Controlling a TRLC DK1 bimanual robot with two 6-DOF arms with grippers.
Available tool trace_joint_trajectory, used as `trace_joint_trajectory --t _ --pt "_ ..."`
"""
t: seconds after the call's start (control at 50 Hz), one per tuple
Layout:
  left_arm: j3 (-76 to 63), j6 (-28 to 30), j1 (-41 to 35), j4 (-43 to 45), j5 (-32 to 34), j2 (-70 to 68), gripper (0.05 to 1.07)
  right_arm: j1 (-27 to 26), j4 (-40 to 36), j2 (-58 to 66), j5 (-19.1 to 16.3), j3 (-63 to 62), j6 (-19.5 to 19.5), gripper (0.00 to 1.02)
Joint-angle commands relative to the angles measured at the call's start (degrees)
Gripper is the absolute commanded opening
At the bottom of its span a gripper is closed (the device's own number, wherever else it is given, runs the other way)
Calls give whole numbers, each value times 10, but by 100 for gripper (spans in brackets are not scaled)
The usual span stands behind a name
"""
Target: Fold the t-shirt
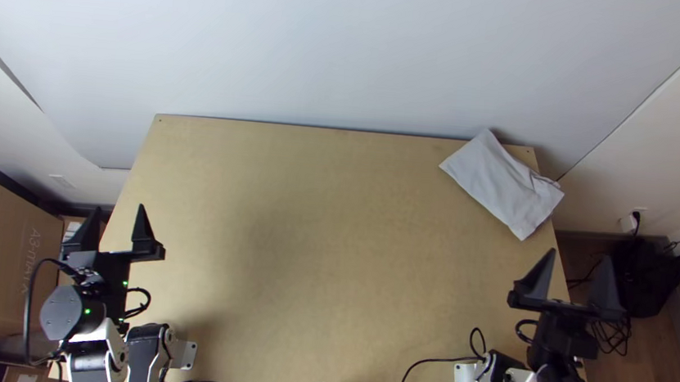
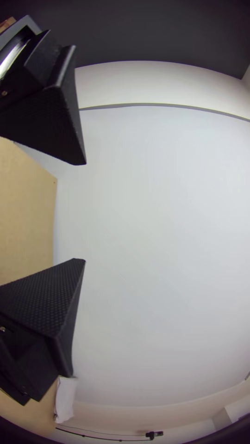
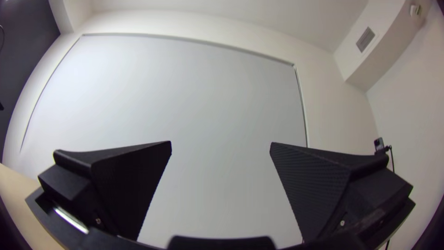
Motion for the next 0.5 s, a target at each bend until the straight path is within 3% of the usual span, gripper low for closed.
trace_joint_trajectory --t 0.0,0.06,0.22,0.34,0.44,0.48 --pt "-51 8 4 34 0 -26 103 11 18 -5 6 -65 9 98" --pt "-86 9 4 56 0 -40 103 14 11 -5 6 -100 10 98" --pt "-164 25 2 93 -1 -50 103 39 -93 -4 17 -100 12 98" --pt "-203 29 -5 128 -1 -50 103 35 -179 -4 19 -99 41 98" --pt "-246 76 -2 182 -2 -50 103 32 -264 -4 19 -100 63 98" --pt "-255 100 -2 166 -1 -50 103 32 -303 -4 19 -100 70 98"
